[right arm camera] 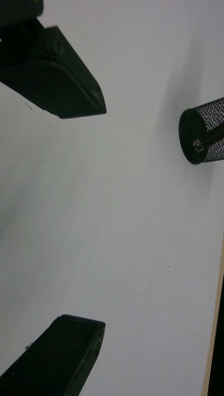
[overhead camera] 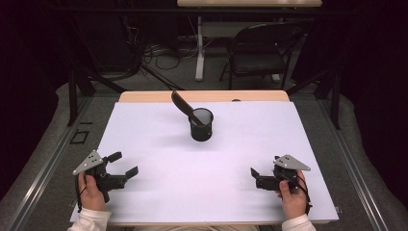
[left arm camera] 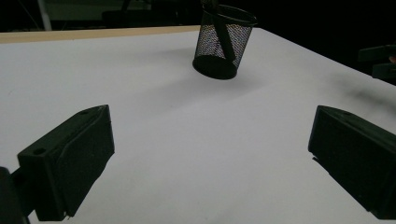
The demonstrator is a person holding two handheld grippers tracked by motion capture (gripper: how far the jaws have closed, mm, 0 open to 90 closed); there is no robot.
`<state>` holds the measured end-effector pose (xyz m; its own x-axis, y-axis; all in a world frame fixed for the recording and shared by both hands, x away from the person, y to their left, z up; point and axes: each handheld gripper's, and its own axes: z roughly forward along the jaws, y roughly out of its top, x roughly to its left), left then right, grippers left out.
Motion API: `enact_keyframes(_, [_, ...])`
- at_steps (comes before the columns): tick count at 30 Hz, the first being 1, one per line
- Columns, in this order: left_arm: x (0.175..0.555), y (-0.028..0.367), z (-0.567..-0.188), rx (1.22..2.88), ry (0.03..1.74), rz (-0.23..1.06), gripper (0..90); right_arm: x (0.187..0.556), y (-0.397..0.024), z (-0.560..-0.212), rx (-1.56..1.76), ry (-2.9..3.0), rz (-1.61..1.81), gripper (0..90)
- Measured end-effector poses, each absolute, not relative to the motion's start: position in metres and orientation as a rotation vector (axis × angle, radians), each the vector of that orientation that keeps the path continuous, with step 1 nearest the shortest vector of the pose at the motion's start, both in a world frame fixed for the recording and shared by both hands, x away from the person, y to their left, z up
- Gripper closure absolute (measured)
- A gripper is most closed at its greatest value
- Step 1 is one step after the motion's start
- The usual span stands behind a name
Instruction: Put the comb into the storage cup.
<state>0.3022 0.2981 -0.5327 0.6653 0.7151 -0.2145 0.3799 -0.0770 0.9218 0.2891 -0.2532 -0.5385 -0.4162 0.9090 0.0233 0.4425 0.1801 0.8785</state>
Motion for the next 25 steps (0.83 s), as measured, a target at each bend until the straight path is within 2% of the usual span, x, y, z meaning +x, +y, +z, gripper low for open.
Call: enact_keyframes(25, [0.3034, 0.2966, -0.5338, 1.686, 0.897, 0.342, 0.5, 0.2897, -0.2541, -0.5400, 1.279, 1.947, 1.174, 0.0])
